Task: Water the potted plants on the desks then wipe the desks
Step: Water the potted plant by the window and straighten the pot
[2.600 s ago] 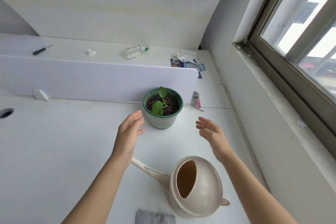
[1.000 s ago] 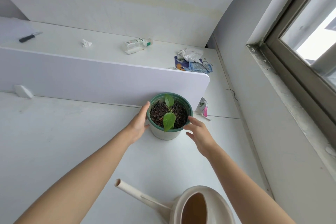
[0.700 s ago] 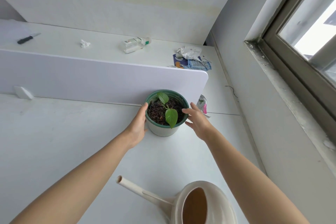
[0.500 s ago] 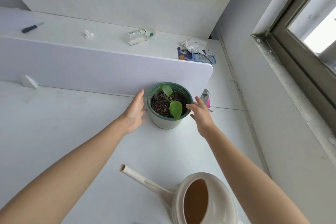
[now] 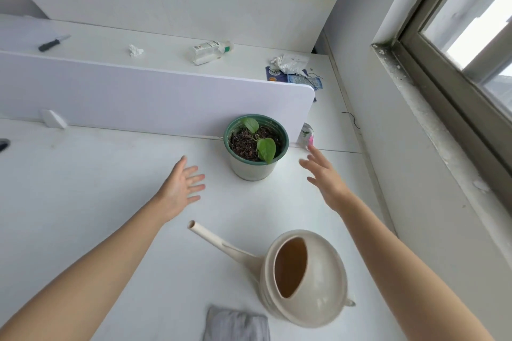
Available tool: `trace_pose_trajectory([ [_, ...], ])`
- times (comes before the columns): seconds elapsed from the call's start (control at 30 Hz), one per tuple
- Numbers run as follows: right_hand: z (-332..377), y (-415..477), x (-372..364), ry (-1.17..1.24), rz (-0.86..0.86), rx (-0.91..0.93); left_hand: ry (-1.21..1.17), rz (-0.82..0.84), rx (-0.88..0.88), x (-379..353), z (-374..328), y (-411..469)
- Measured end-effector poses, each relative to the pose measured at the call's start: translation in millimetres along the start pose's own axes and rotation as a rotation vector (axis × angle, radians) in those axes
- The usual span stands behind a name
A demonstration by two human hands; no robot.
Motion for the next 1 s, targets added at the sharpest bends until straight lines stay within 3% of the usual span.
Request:
trace_pose_trajectory([
  [0.27,-38,-120,46,-0.033,-0.028,0.013,-0.371,0.013,-0.059,26,89,-68],
  [0.53,-75,-186,38,-0.139,-0.102,0.018,-0.399,0.03,-0.153,-17,114,-106],
  [1.0,-118,-191,27,-0.15,-0.181,0.011,-0.305,-0.01,-0.063,-68,136,-101],
])
Point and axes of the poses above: each hand's wrist, its own y-axis towards the middle knuckle, its own x-axis out of the back of the hand, z = x × y, the point moved 6 cm from there along y, towards the middle knuckle, and after that the axes turned 9 degrees about x, right-handed, at the moved point
